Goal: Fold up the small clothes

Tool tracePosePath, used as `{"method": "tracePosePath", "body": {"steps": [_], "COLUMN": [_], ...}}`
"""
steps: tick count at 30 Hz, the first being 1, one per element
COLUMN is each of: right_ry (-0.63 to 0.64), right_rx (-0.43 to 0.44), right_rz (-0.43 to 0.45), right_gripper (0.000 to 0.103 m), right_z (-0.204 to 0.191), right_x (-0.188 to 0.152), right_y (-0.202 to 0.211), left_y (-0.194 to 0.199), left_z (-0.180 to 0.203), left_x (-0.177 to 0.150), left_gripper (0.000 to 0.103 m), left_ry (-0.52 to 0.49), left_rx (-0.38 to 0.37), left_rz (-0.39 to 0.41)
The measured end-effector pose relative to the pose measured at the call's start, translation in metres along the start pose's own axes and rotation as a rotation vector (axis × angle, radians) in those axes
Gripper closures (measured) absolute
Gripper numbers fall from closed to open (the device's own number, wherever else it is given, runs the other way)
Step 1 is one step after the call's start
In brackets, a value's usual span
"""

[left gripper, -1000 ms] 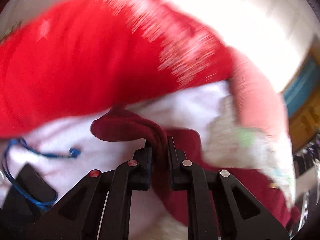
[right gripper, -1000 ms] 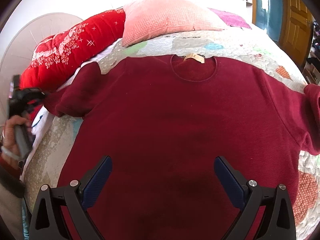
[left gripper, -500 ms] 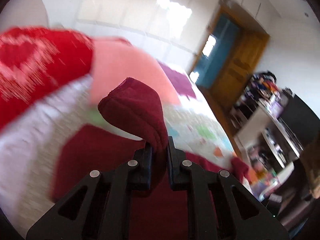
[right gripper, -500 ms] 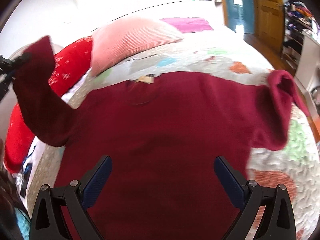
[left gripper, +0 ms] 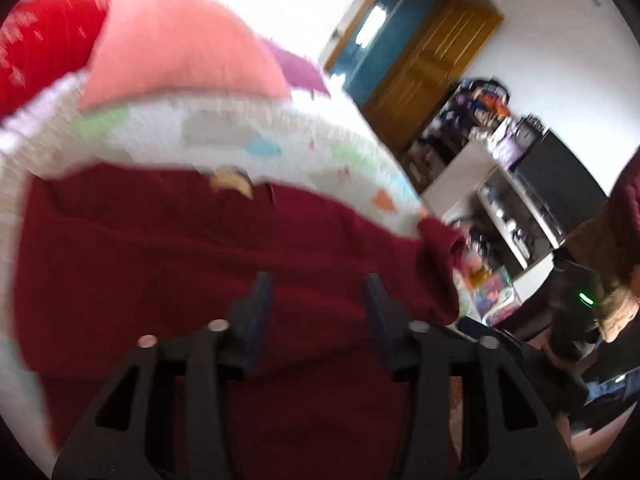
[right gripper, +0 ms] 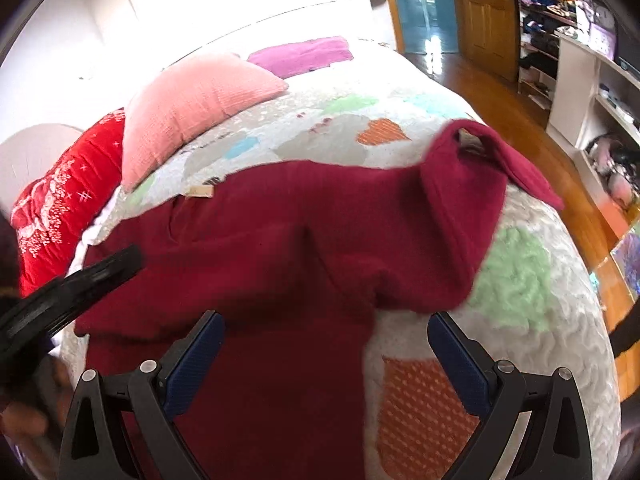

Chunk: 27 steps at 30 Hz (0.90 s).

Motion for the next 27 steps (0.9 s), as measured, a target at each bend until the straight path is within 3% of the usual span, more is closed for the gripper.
{"method": "tracePosePath", "body": {"steps": [2,4,7,9,12,14,15,16,17,18,21,24,27], "right_ry": [0.023,0.049,0.115,0.152,0.169,0.195,0.231,0.27,0.325,0.357,0.413,0.431,0.456], "right_rx": [0.024,0.036,-0.015,-0.067,-0.1,-0.11,-0.106,-0.102,-0.107,-0.102,-0.115,-0.11,-0.158], "right_rz": [0.012,0.013,0.017,0.027,0.002,-0.024,-0.051,-0.063,-0.039,-0.025,0.03,0.097,0.174], "right_gripper": [0.002,0.002,0.002,0.002,0.003,0.017,0.04,0.048,0.052,0.068,0.095,0.096,0.096], "right_z": [-0.015,-0.024,-0.035,-0.031,-0.016,-0.01,-0.013,-0.016,-0.023,-0.028,-0.037,-0.047,-0.051], "right_x": [0.009,0.017,0.032,0.038,0.039,0.036,0.033,0.03,0.03,0.03,0.04,0.061,0.082], "right_y": [-0.006,-0.017,-0.036,-0.043,-0.061,-0.076,-0.086,-0.091,-0.091,-0.089,-0.077,-0.059,-0.047], "left_y": [0.025,0.049,0.058,0.056,0.045,0.035,0.032,0.03,0.028,0.025,0.031,0.036,0.03], "left_z": [-0.023,-0.056,-0.113,-0.144,-0.165,-0.168,-0.17,-0.174,-0.176,-0.178,-0.179,-0.187,-0.19], "left_x": [0.004,0.003,-0.009,-0.022,-0.042,-0.051,-0.055,-0.056,-0.058,-0.058,-0.051,-0.045,-0.045], "left_gripper": [0.034,0.033,0.033,0.033,0.033,0.033,0.033,0.033,0.033,0.033,0.033,0.033,0.033], "left_ry": [-0.027,-0.032,0.018,0.082,0.133,0.134,0.133,0.136,0.144,0.167,0.204,0.209,0.211], "left_rx": [0.086,0.198,0.339,0.386,0.396,0.41,0.423,0.429,0.426,0.406,0.386,0.4,0.397], "left_rz": [0.055,0.108,0.091,0.056,0.003,-0.016,-0.021,-0.027,-0.034,-0.037,-0.002,0.029,0.014]}}
Point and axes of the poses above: each gripper's, at about its wrist camera, not at the fingertips, and y roughly against the way its jaws point, z to its right, x to its top, the point moved 10 cm from there along -y, roughly the way its jaws point, and after that the axes turned 1 degree about y, right-handed, at the moved point
